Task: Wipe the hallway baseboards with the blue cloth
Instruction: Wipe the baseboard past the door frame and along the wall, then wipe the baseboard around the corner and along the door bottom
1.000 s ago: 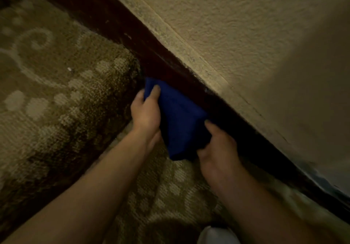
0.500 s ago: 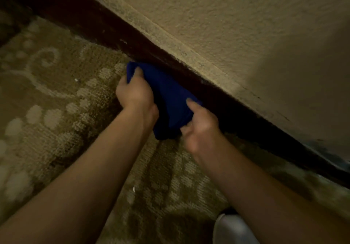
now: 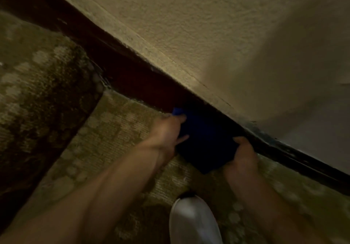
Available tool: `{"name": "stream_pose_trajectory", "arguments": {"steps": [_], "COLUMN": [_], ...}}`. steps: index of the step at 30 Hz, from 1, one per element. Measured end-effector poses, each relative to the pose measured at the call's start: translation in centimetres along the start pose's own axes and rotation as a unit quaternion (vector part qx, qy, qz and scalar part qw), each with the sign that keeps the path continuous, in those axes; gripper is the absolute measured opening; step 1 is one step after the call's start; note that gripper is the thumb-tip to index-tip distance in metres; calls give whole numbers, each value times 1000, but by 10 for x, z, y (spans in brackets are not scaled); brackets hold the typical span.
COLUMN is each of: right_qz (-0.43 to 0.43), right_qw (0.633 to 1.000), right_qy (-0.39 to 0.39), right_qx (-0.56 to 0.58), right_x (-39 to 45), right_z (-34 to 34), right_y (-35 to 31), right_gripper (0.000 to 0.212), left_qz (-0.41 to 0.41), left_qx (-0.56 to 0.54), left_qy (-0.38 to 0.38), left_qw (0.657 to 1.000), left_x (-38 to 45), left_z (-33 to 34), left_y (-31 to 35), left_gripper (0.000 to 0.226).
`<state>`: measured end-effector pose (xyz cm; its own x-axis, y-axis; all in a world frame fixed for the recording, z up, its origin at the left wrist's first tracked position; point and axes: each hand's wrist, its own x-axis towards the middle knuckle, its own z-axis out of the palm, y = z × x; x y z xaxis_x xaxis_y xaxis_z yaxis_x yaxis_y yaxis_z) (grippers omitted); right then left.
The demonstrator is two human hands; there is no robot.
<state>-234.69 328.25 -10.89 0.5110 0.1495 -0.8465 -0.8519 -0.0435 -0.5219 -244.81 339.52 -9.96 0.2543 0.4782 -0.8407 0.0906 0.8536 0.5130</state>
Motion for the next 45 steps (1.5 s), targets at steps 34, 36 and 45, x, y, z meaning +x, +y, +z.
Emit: {"name": "stream_pose_trajectory", "arguments": {"steps": [34,36,45], "right_qz": [51,38,-75], "right_qw": [974,973,961], "right_qy": [-219,-227,-195], "right_qx": [-15,-13,-179], "right_x": [-64,-55,-42], "right_z": [119,109,94], "right_y": [38,34,64], "right_gripper": [35,36,56], "left_qz": [242,240,326], "left_qx": [-129,-115,199], "left_qy": [11,14,184], "left_qw": [962,964,906], "left_x": [-22,-20,0], "left_z": [-107,-102,-107], "left_y": [99,93,58], "left_gripper": [23,22,25]}}
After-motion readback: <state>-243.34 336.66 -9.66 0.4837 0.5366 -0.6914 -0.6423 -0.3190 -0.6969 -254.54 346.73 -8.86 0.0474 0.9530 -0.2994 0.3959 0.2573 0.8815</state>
